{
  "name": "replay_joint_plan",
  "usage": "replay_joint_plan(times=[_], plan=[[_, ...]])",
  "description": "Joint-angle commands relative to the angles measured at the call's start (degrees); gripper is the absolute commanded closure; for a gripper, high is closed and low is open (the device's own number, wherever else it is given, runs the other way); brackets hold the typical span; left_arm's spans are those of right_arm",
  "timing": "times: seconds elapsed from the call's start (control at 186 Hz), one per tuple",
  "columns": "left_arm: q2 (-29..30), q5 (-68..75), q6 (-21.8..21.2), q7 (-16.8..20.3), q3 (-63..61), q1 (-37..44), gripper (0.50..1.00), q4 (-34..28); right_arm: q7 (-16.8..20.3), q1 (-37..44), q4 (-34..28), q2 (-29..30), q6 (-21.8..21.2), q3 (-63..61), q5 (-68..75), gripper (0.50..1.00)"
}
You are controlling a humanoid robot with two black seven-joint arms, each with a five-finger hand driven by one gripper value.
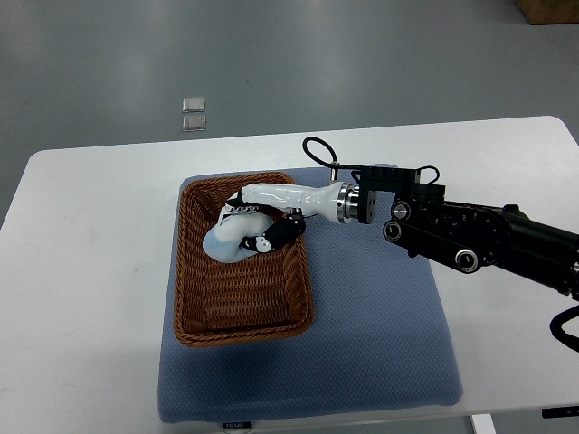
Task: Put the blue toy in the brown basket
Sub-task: 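Lower the toy into the basket and open the right hand, then lift the open right hand away from the basket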
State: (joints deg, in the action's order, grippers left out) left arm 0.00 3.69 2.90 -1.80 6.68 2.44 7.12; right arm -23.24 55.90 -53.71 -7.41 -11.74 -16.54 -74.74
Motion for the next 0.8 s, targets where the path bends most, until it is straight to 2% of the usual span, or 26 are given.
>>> replay_joint_plan(times=[0.0, 0.032, 0.113, 0.124, 0.173, 0.259, 0.447, 0.544, 0.658, 0.744, 0.792], plan=[[0.00, 0.00, 0.00, 0.04, 0.00, -0.06, 0.500, 0.00, 0.04, -0.88, 0.10, 0.03, 0.05, -0.16, 0.56, 0.971], [0.00, 0.00, 0.00, 0.04, 0.00, -0.06, 0.500, 0.00, -0.05, -1.14, 0.19, -0.06, 0.05, -0.16, 0.74, 0.932], [0.00, 0.00, 0.00, -0.05, 0.00, 0.02, 0.500, 0.00, -0.05, -1.84, 0.63, 0.03, 0.05, -0.25, 0.83, 0.881], [0.00, 0.00, 0.00, 0.04, 0.00, -0.06, 0.500, 0.00, -0.05, -2.19, 0.80, 0.11, 0.13, -0.42, 0.91, 0.846], [0.00, 0.00, 0.00, -0.05, 0.00, 0.02, 0.500, 0.00, -0.05, -2.90, 0.89, 0.29, 0.22, -0.77, 0.91, 0.789], [0.00, 0.00, 0.00, -0.05, 0.00, -0.06, 0.500, 0.00, -0.05, -3.60, 0.89, 0.99, 0.92, -0.86, 0.91, 0.744], [0.00, 0.00, 0.00, -0.05, 0.00, -0.06, 0.500, 0.00, 0.04, -3.51, 0.89, 0.46, 1.54, -1.21, 1.09, 0.722], [0.00, 0.00, 0.00, 0.04, 0.00, 0.02, 0.500, 0.00, 0.31, -2.90, 0.89, -0.41, 0.31, -2.71, 3.99, 0.720], [0.00, 0.00, 0.00, 0.04, 0.00, -0.06, 0.500, 0.00, 4.70, -1.32, 0.89, -2.44, -2.77, -4.20, 12.95, 0.707], [0.00, 0.00, 0.00, -0.05, 0.00, 0.02, 0.500, 0.00, 8.91, -0.44, 0.98, -4.45, -4.87, -4.64, 24.89, 0.642], [0.00, 0.00, 0.00, 0.04, 0.00, 0.02, 0.500, 0.00, 10.24, -0.44, 1.07, -6.04, -5.93, -4.46, 30.80, 0.640]])
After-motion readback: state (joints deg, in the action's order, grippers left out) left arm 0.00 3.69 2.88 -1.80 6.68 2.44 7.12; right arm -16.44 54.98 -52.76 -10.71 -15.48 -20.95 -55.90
